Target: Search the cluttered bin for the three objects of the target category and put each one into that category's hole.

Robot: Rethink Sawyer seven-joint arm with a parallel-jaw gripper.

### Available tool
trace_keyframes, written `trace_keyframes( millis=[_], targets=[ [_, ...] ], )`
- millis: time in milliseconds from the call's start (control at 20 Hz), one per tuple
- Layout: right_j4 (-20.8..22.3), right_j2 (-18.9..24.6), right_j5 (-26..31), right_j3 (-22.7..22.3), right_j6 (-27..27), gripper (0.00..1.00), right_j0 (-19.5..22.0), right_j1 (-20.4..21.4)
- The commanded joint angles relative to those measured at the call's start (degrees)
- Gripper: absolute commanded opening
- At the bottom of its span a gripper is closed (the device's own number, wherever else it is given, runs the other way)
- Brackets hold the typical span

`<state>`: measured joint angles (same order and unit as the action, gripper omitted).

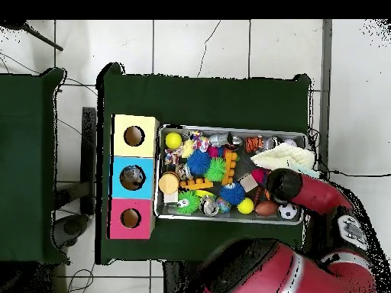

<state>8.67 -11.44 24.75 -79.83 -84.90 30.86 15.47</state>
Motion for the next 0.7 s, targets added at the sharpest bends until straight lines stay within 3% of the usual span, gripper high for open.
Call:
trace_keyframes(
  millis=[50, 400, 550, 700],
  targets=[
    [-10.07, 30.32, -9.45, -17.49, -6.66, 1.00, 15.74, -14.04],
    [-5.20, 31.08, -14.99, -16.45, -5.70, 1.00, 16.59, -16.03],
    [-2.37, 27.76, -20.43, -15.70, -9.28, 1.00, 12.42, -14.68],
    [-1.37, 22.81, -19.73, -14.64, -11.07, 1.00, 6.92, -12.01]
  ],
)
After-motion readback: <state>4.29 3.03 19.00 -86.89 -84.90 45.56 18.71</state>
